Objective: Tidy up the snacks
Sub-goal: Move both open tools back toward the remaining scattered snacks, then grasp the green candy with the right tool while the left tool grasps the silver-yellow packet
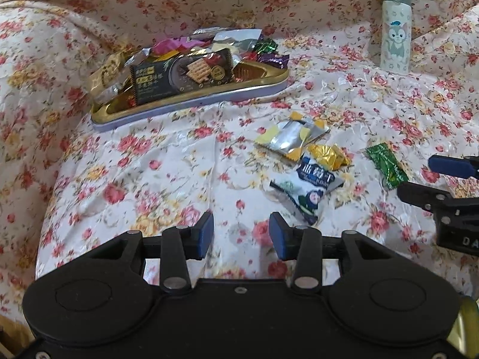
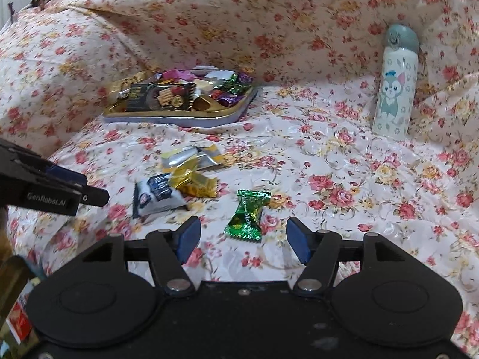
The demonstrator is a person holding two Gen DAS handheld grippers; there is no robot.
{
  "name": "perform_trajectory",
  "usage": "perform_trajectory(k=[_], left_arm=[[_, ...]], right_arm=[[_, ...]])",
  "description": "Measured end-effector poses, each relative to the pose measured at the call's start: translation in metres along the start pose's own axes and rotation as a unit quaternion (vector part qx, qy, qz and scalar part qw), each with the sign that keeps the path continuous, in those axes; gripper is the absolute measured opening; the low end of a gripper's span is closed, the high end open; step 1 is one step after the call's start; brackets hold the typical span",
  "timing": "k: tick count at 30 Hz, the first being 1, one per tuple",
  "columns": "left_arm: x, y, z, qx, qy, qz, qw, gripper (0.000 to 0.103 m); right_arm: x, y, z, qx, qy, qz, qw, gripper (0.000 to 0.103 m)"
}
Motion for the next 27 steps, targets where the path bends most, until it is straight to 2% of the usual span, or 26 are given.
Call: perform_trajectory(k=[2, 9, 14, 20, 24, 27], left_arm=[[0.003, 0.001, -0.001, 0.002, 0.005, 0.003, 1.0, 0.056], [0.014, 0.004, -0.003, 0.014, 0.016, 0.015, 0.9997, 0.056], [0.019, 0.005, -0.001, 0.02, 0.023, 0.021, 0.9993, 0.056], [0.024, 0.004, 0.001, 0.023, 0.025, 0.029, 0.999, 0.056], [0.024, 0.002, 0.003, 0.023, 0.027, 0.034, 0.9988, 0.056], [0.022, 0.001, 0.004, 0.025, 0.031, 0.038, 0.9985, 0.056]], right_arm=[[0.009, 0.002, -0.001, 0.005, -0.004, 0.001, 1.0, 0.066], [0.033, 0.001, 0.002, -0.005, -0.005, 0.008, 1.0, 0.065], [0.041, -0.004, 0.002, -0.038, 0.003, 0.01, 0.999, 0.064], [0.044, -0.004, -0.001, -0.053, 0.01, 0.002, 0.999, 0.051], [0.043, -0.003, -0.001, -0.063, 0.01, 0.004, 0.998, 0.033], [0.042, -0.002, 0.0, -0.074, 0.009, 0.002, 0.997, 0.03]])
Point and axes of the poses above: each gripper's, at about its wrist camera, not at the fingertips, and x roughly the way its jaws point, y to its right, z to its underside, the point moved 1 cm from there along x, roughly the way its jaws point, and after that the axes turned 8 degrees about -x, right-handed, at the moved point
